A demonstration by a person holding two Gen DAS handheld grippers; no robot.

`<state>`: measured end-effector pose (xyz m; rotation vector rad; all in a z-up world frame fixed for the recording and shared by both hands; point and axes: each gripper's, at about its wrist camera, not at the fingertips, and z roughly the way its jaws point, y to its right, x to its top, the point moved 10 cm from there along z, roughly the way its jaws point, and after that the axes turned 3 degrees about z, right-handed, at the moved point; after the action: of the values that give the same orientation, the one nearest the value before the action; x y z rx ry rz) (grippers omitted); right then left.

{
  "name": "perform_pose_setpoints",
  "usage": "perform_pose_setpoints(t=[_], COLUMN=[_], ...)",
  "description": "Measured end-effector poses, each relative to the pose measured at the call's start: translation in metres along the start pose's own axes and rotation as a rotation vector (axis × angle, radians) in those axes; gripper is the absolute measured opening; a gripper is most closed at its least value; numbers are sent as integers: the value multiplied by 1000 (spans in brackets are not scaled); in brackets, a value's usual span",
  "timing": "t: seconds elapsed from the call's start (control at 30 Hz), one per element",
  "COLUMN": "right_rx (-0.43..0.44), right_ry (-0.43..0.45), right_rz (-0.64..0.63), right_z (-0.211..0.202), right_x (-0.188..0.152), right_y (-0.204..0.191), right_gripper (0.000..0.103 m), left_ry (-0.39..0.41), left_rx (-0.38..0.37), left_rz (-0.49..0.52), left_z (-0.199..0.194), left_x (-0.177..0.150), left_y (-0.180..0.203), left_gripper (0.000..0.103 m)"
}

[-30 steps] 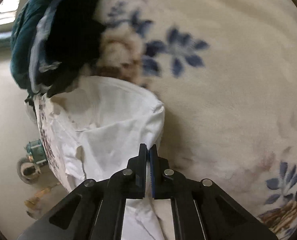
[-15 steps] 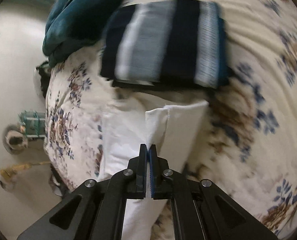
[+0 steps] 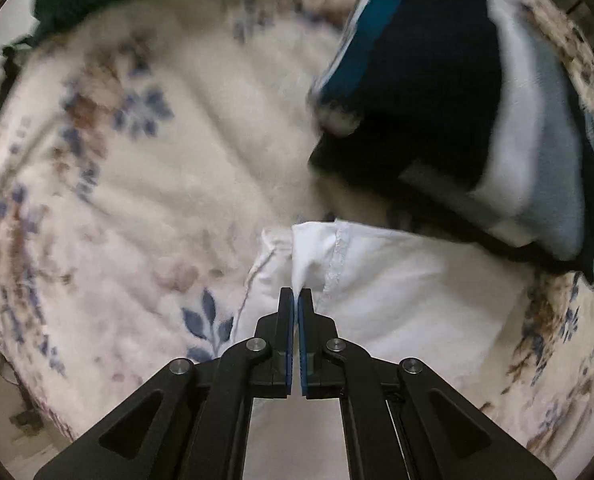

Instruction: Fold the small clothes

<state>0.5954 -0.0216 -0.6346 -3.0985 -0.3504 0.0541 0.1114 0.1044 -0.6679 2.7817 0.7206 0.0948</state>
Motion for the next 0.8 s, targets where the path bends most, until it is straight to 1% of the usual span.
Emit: perform_pose_setpoints(t=[0.03, 0.07, 0.1, 0.13, 0.17, 0.2, 0.23, 0.27, 0.3, 0.33, 0.4, 0.43, 0.47, 0.5, 0.53, 0.57, 0.63, 0.67, 0.7, 0.73, 0.77, 0.8], right_rx=[15, 38, 85, 144, 191, 209, 213, 215, 215, 218, 240, 253, 257, 260, 272, 284, 310, 324, 340, 357, 371, 385], right_ry=[-29, -43, -56, -57, -49, -43, -40, -44, -52, -69, -126, -156, -194, -214, -235, -255, -281, -288, -302, -316, -321, -327], right_rz=[18, 35, 58, 69, 63, 49, 35, 8, 3, 4, 18, 27, 40, 46, 69, 93, 141, 174, 210, 240, 271, 298], right_z=[7, 9, 7, 0, -10, -19, -24, -31, -33, -35, -33, -30, -25, -21, -16, -10, 1, 7, 13, 19, 22, 24], right_x=[-1, -4, -11, -23, -39, -59, -72, -103, -126, -157, -223, -258, -299, -329, -363, -390, -432, -449, -469, -487, -504, -518], right_y=[-4, -7, -10, -14, -16, -14, -12, -7, -2, 5, 17, 24, 30, 35, 40, 44, 49, 53, 56, 57, 59, 61], right_gripper=[7, 15, 38, 54, 56, 56, 56, 56, 56, 56, 56, 56, 56, 56, 56, 56, 56, 56, 56, 56, 56, 56], left_ry=[-23, -52, -76, -89, -102, -107, -118, -126, -136, -143, -150, -149, -145, -143, -138, -135, -127, -113, -91, -79, -78, -56], left_rx=[-15, -43, -69, -66, -47, -36, -5, 10, 7, -12, -115, -159, -207, -227, -226, -204, -149, -99, -58, -34, -10, -2], left_rz=[-11, -24, -29, -32, -28, -29, -34, -40, -60, -84, -138, -154, -164, -165, -161, -145, -112, -94, -83, -79, -85, -92], left_z=[5, 9, 11, 11, 9, 7, 4, 1, -2, -5, -12, -14, -17, -17, -17, -13, -6, -2, 1, 3, 5, 3], left_x=[-1, -4, -6, -8, -13, -16, -21, -25, -30, -34, -40, -42, -44, -46, -48, -50, -53, -50, -50, -50, -53, -54], left_y=[-5, -10, -15, -22, -33, -41, -54, -61, -68, -71, -63, -55, -43, -32, -24, -16, -9, -5, -4, -2, -1, 2], left_gripper=[3, 5, 6, 6, 6, 6, 6, 7, 8, 8, 12, 20, 31, 37, 47, 48, 47, 41, 28, 3, 2, 2])
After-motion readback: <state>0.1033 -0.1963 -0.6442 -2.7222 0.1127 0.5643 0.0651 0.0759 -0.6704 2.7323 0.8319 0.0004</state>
